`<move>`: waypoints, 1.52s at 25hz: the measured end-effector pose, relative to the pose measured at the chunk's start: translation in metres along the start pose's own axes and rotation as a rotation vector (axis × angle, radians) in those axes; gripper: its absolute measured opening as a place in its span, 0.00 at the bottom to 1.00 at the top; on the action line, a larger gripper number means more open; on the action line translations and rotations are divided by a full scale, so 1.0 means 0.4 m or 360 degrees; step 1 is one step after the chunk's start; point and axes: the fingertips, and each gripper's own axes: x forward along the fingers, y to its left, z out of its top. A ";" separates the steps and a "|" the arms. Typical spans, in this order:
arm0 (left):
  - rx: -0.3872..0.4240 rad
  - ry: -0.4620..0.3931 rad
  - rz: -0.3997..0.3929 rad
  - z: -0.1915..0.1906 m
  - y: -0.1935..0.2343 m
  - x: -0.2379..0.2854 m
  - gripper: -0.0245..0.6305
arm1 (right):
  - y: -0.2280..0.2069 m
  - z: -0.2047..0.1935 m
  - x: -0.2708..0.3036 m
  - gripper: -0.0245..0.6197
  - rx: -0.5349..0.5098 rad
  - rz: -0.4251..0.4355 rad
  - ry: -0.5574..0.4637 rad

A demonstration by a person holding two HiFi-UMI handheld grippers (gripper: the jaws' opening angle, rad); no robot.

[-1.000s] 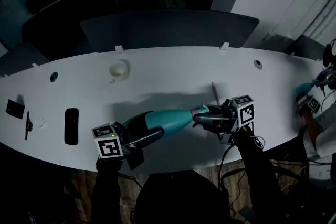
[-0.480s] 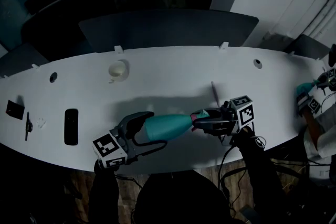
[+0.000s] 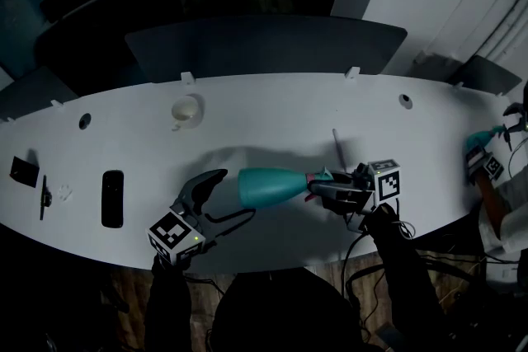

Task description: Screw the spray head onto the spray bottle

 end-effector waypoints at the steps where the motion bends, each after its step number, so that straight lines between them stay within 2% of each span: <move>1: 0.0011 0.0010 0.0048 -0.004 0.011 -0.007 0.68 | -0.014 0.000 -0.011 0.24 -0.0019 -0.0066 -0.0018; 4: 0.0075 0.0077 0.0186 -0.025 0.031 -0.016 0.61 | -0.076 -0.030 -0.025 0.24 -0.0113 -0.0394 0.0044; 6: 0.0047 0.0063 0.0227 -0.032 0.032 -0.011 0.61 | -0.115 -0.071 -0.020 0.24 -0.0091 -0.0514 0.0086; 10: -0.0086 -0.0042 0.0221 -0.023 0.012 0.004 0.61 | -0.144 -0.105 0.003 0.24 0.0032 -0.0492 0.0000; 14: -0.0062 0.0012 0.0229 -0.036 -0.007 0.008 0.61 | -0.153 -0.105 0.003 0.24 0.0038 -0.0499 0.0007; 16: -0.0040 0.0041 0.0217 -0.041 -0.016 0.004 0.61 | -0.133 -0.097 -0.005 0.24 -0.0051 -0.0527 0.0133; 20: -0.0043 0.0026 0.0232 -0.040 -0.007 -0.006 0.60 | -0.106 -0.065 -0.011 0.24 -0.0262 -0.0611 0.0499; 25: -0.0085 -0.0023 0.0223 -0.028 -0.018 0.009 0.60 | -0.102 -0.054 -0.003 0.24 -0.0344 -0.0631 0.0593; 30: -0.0059 -0.0002 0.0206 -0.037 -0.019 0.005 0.60 | -0.079 -0.029 0.003 0.24 -0.0544 -0.0718 0.0839; 34: -0.0076 -0.0014 0.0208 -0.037 -0.021 0.010 0.60 | -0.083 -0.042 0.008 0.24 -0.0563 -0.0722 0.0843; 38: -0.0068 -0.0008 0.0212 -0.029 -0.016 0.010 0.57 | -0.071 -0.037 0.013 0.24 -0.0745 -0.0822 0.1075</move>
